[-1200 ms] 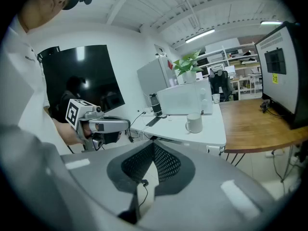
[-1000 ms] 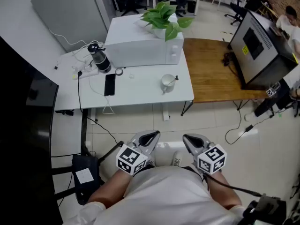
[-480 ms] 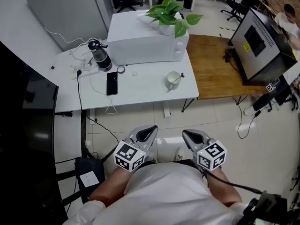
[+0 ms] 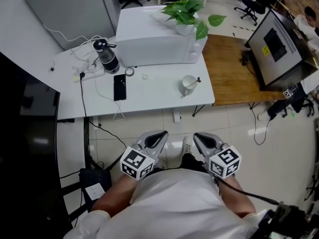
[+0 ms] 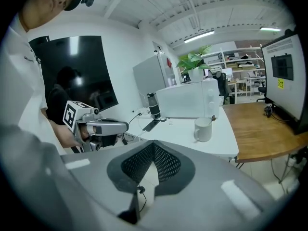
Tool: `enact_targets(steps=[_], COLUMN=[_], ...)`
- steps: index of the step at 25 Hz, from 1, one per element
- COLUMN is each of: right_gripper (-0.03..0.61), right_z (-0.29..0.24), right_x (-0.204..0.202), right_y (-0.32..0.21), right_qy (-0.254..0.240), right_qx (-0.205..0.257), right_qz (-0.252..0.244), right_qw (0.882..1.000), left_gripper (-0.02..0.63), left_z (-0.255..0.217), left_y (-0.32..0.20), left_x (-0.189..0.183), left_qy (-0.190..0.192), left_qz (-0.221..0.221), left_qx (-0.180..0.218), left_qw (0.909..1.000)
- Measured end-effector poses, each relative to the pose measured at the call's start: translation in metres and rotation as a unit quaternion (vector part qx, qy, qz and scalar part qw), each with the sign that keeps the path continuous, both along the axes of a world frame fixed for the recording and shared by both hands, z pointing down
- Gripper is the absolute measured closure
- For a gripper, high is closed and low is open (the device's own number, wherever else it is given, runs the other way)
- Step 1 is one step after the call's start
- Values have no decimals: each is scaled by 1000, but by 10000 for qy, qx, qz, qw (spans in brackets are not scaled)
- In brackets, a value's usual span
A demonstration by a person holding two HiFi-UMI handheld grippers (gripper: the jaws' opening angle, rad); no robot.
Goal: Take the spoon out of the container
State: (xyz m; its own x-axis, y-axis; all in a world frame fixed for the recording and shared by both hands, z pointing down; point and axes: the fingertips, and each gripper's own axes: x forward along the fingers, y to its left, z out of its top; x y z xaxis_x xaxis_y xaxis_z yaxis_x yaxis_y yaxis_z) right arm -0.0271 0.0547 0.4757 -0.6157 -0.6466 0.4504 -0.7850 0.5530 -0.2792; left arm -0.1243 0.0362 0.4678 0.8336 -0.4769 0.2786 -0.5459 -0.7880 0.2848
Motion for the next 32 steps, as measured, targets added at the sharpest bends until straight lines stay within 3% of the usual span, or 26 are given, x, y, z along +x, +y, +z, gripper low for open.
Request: enact_targets(steps=[8, 21, 26, 32], right_gripper=[571, 571, 572, 572], right_z=[3, -7, 3, 20], right_x=[20, 99, 114, 116], right_y=[-55, -174, -197, -212], right_qy=[-117, -258, -319, -359], right_qx=[52, 160, 95, -148], right_qz=[-227, -1127, -1410, -1484], right_qw=[9997, 9932, 9894, 9882], left_gripper=[611, 610, 609, 609], left_z=[4, -18, -17, 7], left_y=[-50, -164, -187, -189], left_x=[23, 118, 137, 132], left_qy=[-126, -270, -589, -566], left_qz=[-207, -936, -1154, -1282], left_qx=[26, 225, 437, -87], left_qw=[9997, 9950, 9906, 9901])
